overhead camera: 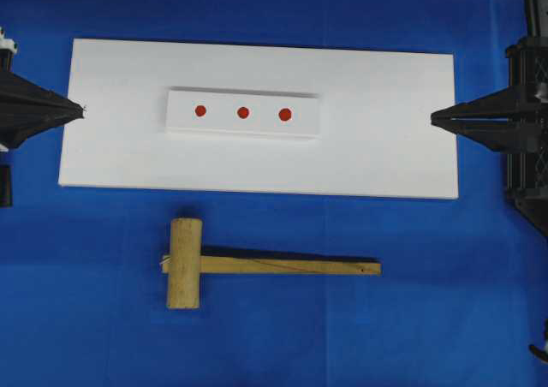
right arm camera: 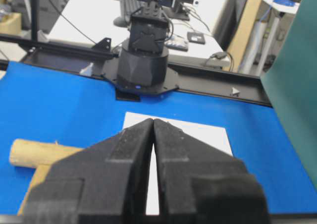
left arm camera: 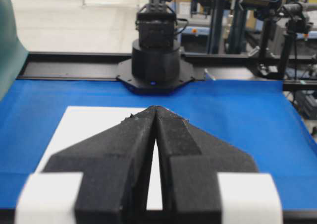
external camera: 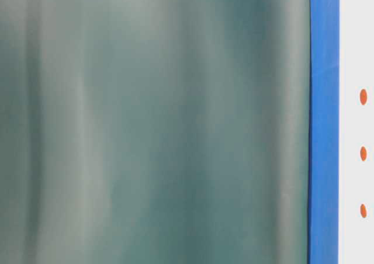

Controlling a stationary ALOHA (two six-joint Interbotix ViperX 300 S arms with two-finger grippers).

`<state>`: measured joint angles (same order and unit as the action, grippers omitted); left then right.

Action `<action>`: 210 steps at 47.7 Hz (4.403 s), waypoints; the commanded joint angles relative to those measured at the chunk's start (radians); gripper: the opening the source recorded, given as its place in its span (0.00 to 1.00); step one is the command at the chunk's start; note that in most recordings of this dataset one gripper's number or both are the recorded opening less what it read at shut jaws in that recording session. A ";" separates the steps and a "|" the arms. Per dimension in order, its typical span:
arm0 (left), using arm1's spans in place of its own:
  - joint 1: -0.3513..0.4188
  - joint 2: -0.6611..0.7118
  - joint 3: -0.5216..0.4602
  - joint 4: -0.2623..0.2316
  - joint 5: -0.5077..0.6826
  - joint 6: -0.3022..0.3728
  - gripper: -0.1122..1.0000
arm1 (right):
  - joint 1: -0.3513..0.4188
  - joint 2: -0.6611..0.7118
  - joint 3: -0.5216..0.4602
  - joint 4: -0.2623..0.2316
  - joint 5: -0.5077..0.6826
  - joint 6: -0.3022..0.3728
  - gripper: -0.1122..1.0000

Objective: Hit the mark with a hammer.
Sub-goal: 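Move the right gripper down to the wooden mallet's handle, then close the right gripper on the mallet handle near its end, then lift the mallet with the right gripper and swing it over the board, then rotate the held mallet head-down above the board with the right gripper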

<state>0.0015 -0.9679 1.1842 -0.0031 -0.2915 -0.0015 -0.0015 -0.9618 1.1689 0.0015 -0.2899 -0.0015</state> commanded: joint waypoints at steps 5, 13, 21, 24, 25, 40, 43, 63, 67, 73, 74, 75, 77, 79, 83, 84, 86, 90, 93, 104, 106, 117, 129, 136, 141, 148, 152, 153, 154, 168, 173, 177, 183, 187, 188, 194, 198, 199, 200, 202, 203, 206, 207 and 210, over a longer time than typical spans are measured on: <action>0.002 0.005 -0.015 -0.014 0.002 -0.005 0.10 | 0.012 0.038 -0.044 0.002 0.041 0.015 0.06; 0.005 0.005 -0.015 -0.015 0.021 -0.005 0.10 | 0.054 0.112 -0.095 0.006 0.072 0.071 0.05; 0.021 0.005 -0.015 -0.015 0.038 -0.005 0.10 | 0.112 0.227 -0.140 0.005 0.071 0.141 0.05; 0.028 0.005 -0.015 -0.015 0.041 -0.005 0.10 | 0.135 0.287 -0.156 0.006 0.069 0.172 0.05; 0.029 0.005 -0.015 -0.015 0.043 -0.005 0.10 | 0.140 0.304 -0.161 0.006 0.066 0.181 0.05; 0.043 0.005 -0.014 -0.015 0.044 -0.005 0.10 | 0.219 0.627 -0.272 0.031 0.049 0.273 0.34; 0.043 0.005 -0.011 -0.015 0.048 -0.005 0.10 | 0.229 0.684 -0.302 0.040 0.054 0.273 0.49; 0.044 0.002 0.000 -0.015 0.044 -0.005 0.10 | 0.278 1.006 -0.443 0.129 0.029 0.273 0.88; 0.044 0.002 0.000 -0.015 0.048 -0.005 0.10 | 0.290 1.055 -0.462 0.144 0.009 0.273 0.88; 0.044 -0.002 0.003 -0.015 0.048 -0.005 0.10 | 0.307 1.131 -0.491 0.167 -0.037 0.273 0.88; 0.044 -0.002 0.005 -0.015 0.044 -0.005 0.10 | 0.310 1.141 -0.495 0.170 -0.043 0.273 0.88; 0.044 0.000 0.005 -0.015 0.044 -0.005 0.10 | 0.311 1.152 -0.499 0.175 -0.051 0.273 0.88; 0.046 -0.002 0.005 -0.015 0.048 -0.003 0.10 | 0.314 1.173 -0.506 0.183 -0.063 0.273 0.88; 0.048 -0.002 0.005 -0.015 0.048 -0.005 0.10 | 0.316 1.193 -0.514 0.192 -0.069 0.273 0.88; 0.049 -0.002 0.006 -0.015 0.048 -0.005 0.10 | 0.318 1.233 -0.529 0.206 -0.078 0.273 0.88; 0.049 -0.002 0.006 -0.015 0.048 -0.005 0.10 | 0.318 1.239 -0.531 0.209 -0.078 0.273 0.88; 0.049 -0.002 0.009 -0.015 0.048 -0.005 0.10 | 0.318 1.253 -0.535 0.213 -0.084 0.273 0.88; 0.049 -0.003 0.009 -0.015 0.049 -0.005 0.10 | 0.319 1.272 -0.545 0.219 -0.095 0.273 0.88; 0.049 -0.003 0.009 -0.015 0.052 -0.005 0.10 | 0.321 1.279 -0.546 0.222 -0.098 0.273 0.88; 0.049 -0.003 0.009 -0.015 0.064 -0.006 0.10 | 0.318 1.276 -0.541 0.222 -0.095 0.264 0.64; 0.049 -0.005 0.009 -0.015 0.066 -0.006 0.10 | 0.314 1.272 -0.538 0.222 -0.095 0.264 0.53; 0.049 -0.003 0.009 -0.015 0.067 -0.006 0.10 | 0.311 1.252 -0.534 0.222 -0.095 0.262 0.19; 0.049 -0.003 0.009 -0.015 0.077 -0.006 0.10 | 0.310 1.212 -0.535 0.222 -0.091 0.262 0.19; 0.049 -0.005 0.009 -0.015 0.083 -0.006 0.10 | 0.308 1.143 -0.522 0.222 -0.087 0.256 0.19; 0.049 -0.003 0.009 -0.015 0.084 -0.006 0.10 | 0.304 1.103 -0.508 0.221 -0.089 0.242 0.19; 0.049 -0.005 0.009 -0.015 0.087 -0.006 0.10 | 0.301 1.049 -0.491 0.222 -0.081 0.219 0.19; 0.049 -0.005 0.009 -0.015 0.089 -0.012 0.10 | 0.299 1.009 -0.486 0.222 -0.061 0.215 0.19; 0.049 -0.005 0.009 -0.015 0.091 -0.014 0.10 | 0.298 1.000 -0.485 0.222 -0.055 0.215 0.19; 0.049 -0.005 0.009 -0.015 0.091 -0.015 0.10 | 0.298 0.991 -0.483 0.222 -0.049 0.213 0.19; 0.049 -0.005 0.011 -0.015 0.109 -0.037 0.10 | 0.290 0.945 -0.482 0.222 -0.023 0.206 0.19; 0.049 -0.005 0.009 -0.015 0.109 -0.037 0.10 | 0.268 0.945 -0.482 0.221 -0.026 0.193 0.19; 0.049 -0.003 0.009 -0.015 0.109 -0.037 0.10 | 0.238 0.940 -0.479 0.219 -0.025 0.172 0.19; 0.049 -0.003 0.009 -0.015 0.109 -0.037 0.10 | 0.186 0.930 -0.471 0.219 -0.020 0.143 0.19; 0.049 -0.005 0.009 -0.015 0.109 -0.038 0.10 | 0.146 0.919 -0.460 0.219 -0.020 0.127 0.19; 0.049 -0.005 0.009 -0.015 0.109 -0.038 0.10 | 0.137 0.916 -0.456 0.219 -0.020 0.124 0.19; 0.049 -0.005 0.009 -0.015 0.110 -0.043 0.10 | 0.074 0.890 -0.428 0.221 -0.020 0.109 0.19; 0.049 -0.005 0.009 -0.015 0.110 -0.052 0.10 | 0.040 0.871 -0.411 0.219 -0.020 0.107 0.19; 0.049 -0.005 0.009 -0.015 0.109 -0.055 0.10 | 0.031 0.865 -0.405 0.218 -0.020 0.106 0.19; 0.049 -0.005 0.009 -0.015 0.110 -0.058 0.10 | 0.025 0.861 -0.400 0.218 -0.020 0.104 0.19; 0.049 -0.005 0.009 -0.015 0.110 -0.061 0.10 | 0.014 0.851 -0.393 0.215 -0.020 0.104 0.19; 0.049 -0.005 0.009 -0.015 0.110 -0.063 0.10 | 0.011 0.847 -0.388 0.213 -0.020 0.104 0.19; 0.049 -0.005 0.011 -0.015 0.112 -0.064 0.10 | 0.000 0.838 -0.380 0.209 -0.020 0.104 0.19; 0.049 -0.003 0.009 -0.015 0.112 -0.064 0.10 | -0.003 0.833 -0.377 0.206 -0.020 0.104 0.19; 0.049 -0.005 0.009 -0.015 0.112 -0.069 0.10 | -0.008 0.827 -0.374 0.202 -0.025 0.104 0.19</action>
<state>0.0491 -0.9771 1.2042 -0.0169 -0.1764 -0.0675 -0.0031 -0.0966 0.8038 0.2102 -0.3037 0.1058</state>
